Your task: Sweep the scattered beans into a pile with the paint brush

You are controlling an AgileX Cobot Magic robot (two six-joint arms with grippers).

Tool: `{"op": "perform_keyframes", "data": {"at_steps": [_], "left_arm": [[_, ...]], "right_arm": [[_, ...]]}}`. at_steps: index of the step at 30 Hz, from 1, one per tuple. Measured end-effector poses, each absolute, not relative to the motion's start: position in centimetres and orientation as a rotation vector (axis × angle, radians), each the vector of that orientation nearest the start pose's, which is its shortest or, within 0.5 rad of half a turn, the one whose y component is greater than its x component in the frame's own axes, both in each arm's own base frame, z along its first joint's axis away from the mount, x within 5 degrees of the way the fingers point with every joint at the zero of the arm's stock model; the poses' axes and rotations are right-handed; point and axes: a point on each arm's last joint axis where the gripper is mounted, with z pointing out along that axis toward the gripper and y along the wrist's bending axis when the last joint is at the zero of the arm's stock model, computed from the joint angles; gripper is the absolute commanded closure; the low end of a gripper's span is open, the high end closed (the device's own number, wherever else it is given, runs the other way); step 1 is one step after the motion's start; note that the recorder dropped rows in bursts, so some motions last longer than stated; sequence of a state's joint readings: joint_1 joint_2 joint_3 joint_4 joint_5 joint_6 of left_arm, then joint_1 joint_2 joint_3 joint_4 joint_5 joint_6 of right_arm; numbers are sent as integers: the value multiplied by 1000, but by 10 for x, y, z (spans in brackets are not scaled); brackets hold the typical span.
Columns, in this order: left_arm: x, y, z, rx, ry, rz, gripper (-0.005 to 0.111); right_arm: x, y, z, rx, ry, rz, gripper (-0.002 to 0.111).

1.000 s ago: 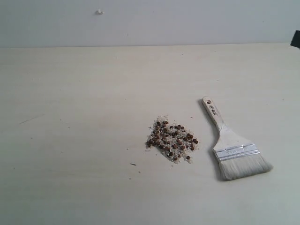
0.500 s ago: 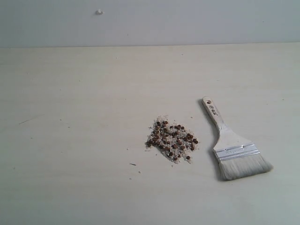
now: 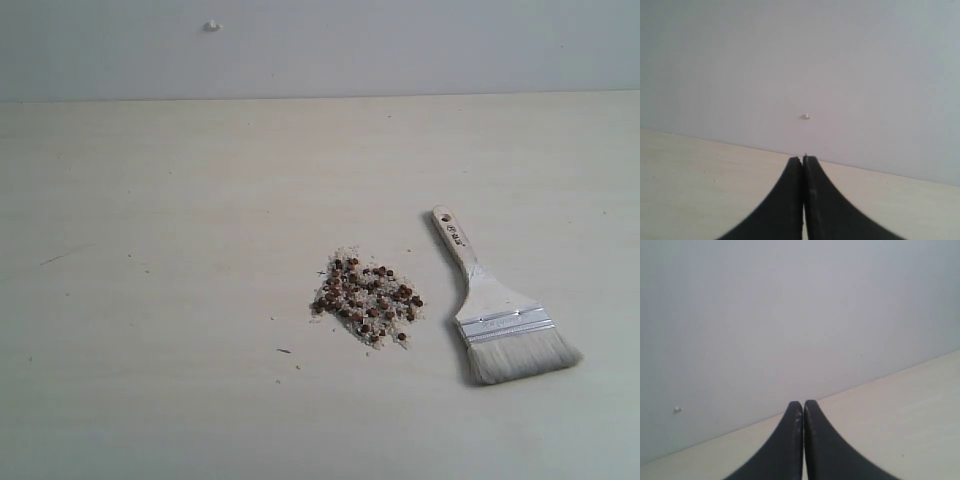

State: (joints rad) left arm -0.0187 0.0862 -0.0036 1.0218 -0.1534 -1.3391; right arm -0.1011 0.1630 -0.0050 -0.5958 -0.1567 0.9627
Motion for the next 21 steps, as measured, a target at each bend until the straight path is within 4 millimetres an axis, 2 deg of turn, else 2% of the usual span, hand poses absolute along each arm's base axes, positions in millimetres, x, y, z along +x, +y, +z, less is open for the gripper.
{"op": "perform_keyframes", "data": {"at_steps": [21], "left_arm": [[62,-13,217,-119,1493,-375,107]], "right_arm": [[70,0,216,304,1496,289,108]]}}
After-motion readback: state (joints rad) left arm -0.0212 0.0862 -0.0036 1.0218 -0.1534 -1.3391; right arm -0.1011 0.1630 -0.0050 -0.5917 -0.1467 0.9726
